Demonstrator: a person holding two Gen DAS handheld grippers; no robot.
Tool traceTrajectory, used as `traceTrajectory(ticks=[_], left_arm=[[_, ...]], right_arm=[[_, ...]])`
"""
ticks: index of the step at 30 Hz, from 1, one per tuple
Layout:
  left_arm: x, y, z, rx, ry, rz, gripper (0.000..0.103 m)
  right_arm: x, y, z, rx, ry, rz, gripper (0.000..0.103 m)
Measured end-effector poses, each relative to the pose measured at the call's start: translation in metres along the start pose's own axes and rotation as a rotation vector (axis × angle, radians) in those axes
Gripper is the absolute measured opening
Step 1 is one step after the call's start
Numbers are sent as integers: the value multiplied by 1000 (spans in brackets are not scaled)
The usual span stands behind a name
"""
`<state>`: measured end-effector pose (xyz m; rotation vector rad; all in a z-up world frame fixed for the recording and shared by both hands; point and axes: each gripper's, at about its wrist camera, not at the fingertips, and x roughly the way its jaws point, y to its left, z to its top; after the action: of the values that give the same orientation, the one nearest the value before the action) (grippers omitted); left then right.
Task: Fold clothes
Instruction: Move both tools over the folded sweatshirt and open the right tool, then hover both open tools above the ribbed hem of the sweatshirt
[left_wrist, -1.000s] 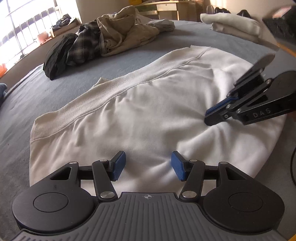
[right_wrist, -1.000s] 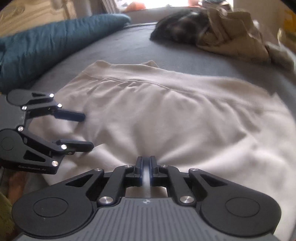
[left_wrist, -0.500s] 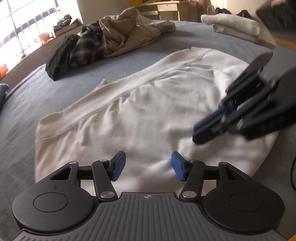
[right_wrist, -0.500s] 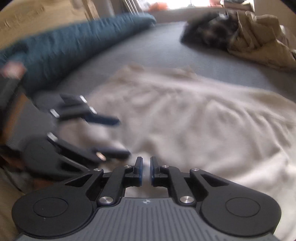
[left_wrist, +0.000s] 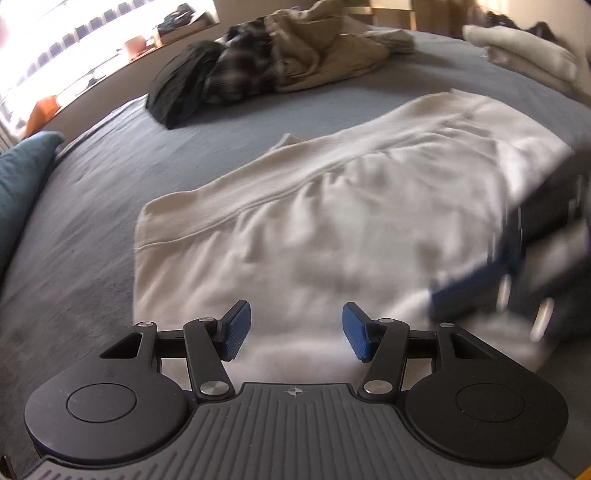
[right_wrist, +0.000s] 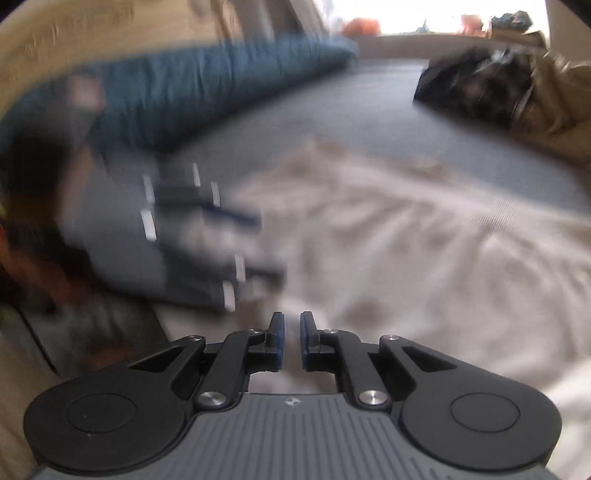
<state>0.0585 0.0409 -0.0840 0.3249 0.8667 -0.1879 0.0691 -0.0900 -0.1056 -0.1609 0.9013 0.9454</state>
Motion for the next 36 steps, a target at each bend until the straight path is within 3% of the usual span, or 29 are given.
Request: traceTrajectory(ticks=[5, 8, 10, 12, 15, 17, 18, 20, 22, 27, 33, 36], left_arm=[[9, 2, 26, -33, 22, 74, 55], [17, 2, 43, -59, 59, 96, 58], [24, 3, 50, -97, 90, 85, 67], [34, 0, 52, -124, 142, 89, 69], [43, -5, 51, -144, 205, 110, 72], [41, -8, 51, -145, 209, 143, 90], [41, -8, 51, -142, 218, 149, 94], [42, -8, 50, -147, 232, 156, 98], [42, -7, 49, -167, 241, 159, 100], [42, -4, 49, -203, 262, 162, 103], [42, -2, 49, -246, 269, 163, 103], [42, -1, 48, -264, 273, 162, 103]], right_arm=[[-17, 0, 3, -28, -41, -22, 14], [-41, -24, 7, 41, -109, -139, 23], [-44, -43, 4, 93, -106, -254, 23], [-42, -62, -1, 144, -76, -360, 24], [-38, -68, 2, 163, -42, -370, 25], [-41, -69, 10, 171, -46, -363, 26], [-46, -68, 14, 178, -68, -359, 27], [-48, -73, 22, 201, -102, -377, 40], [-40, -80, 25, 225, -83, -418, 47], [-18, -75, 17, 172, -23, -483, 58], [-17, -76, 21, 199, -4, -500, 74], [-15, -76, 20, 214, 20, -528, 101]])
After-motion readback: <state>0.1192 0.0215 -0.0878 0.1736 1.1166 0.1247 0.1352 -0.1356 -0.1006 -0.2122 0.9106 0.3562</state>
